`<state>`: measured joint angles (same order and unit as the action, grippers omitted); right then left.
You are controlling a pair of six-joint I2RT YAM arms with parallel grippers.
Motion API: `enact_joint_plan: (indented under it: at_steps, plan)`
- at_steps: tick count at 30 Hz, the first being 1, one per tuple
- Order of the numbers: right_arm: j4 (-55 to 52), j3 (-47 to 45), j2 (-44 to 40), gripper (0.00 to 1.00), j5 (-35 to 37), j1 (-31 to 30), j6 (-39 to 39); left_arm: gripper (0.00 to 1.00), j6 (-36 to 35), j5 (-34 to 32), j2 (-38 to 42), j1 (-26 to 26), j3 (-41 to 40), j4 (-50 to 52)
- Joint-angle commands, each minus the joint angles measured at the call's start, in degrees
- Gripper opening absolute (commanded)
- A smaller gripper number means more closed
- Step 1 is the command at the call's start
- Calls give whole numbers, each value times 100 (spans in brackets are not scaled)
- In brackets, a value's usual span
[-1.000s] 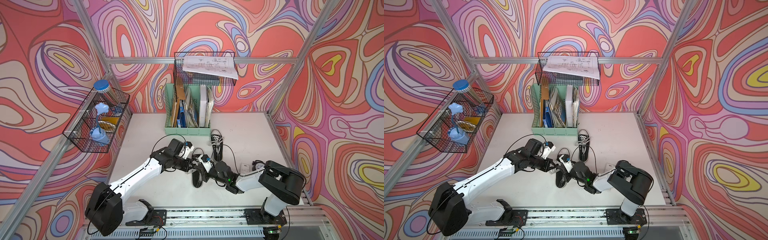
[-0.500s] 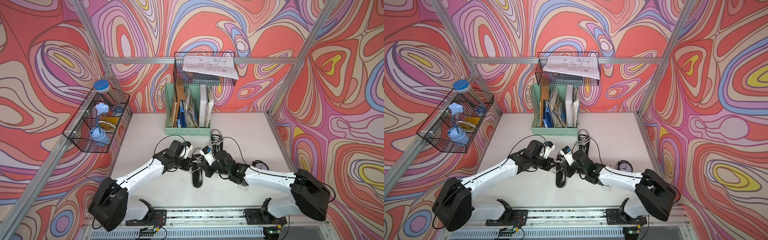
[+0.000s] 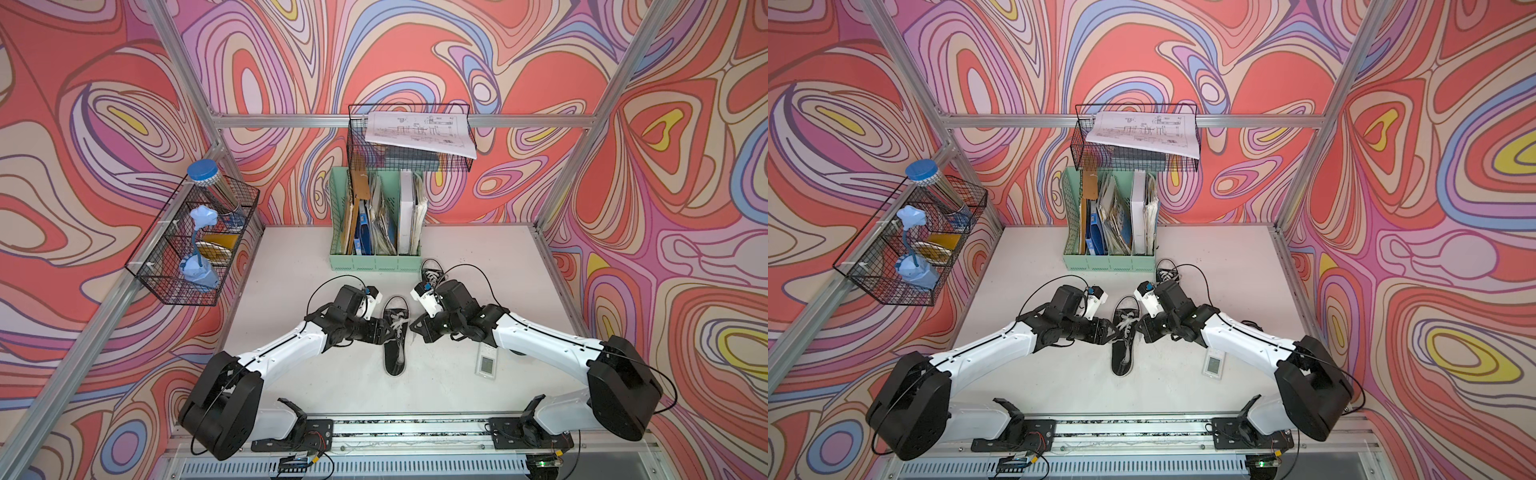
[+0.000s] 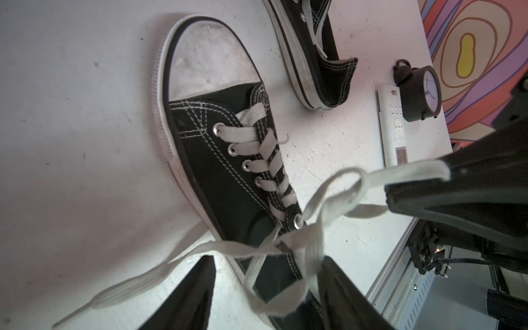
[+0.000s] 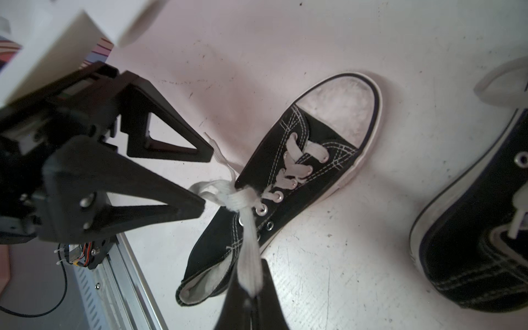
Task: Tie the shoes
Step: Tie the shoelace on the shoe.
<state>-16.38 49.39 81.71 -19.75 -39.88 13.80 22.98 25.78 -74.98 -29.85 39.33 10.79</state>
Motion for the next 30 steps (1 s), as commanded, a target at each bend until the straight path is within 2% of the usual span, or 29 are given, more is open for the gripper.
enact_joint_plan:
  at_steps: [1, 5, 8, 11, 15, 22, 30]
  plan:
    - [-238, 10, 57, 0, -82, 69, -53, 81, 96, -259, 432, 115, -225, -113]
    - [-175, -78, 72, 0, -123, 118, -44, 84, 425, -952, 788, 201, -515, 13]
    - [-106, -123, 97, 0, -156, 121, -28, 77, 730, -1711, 927, 198, -682, 270]
    - [-12, -157, 153, 0, -176, 121, -20, 70, 925, -2047, 872, 183, -836, 297]
    - [95, -135, 282, 0, -275, 121, -18, 69, 1088, -2349, 563, 71, -844, 219]
    - [118, -146, 260, 0, -266, 121, -53, 70, 1099, -3248, -276, -449, -487, 283]
    - [162, -244, 190, 0, -288, 121, -64, 73, 1269, -3587, -936, -776, -308, 63]
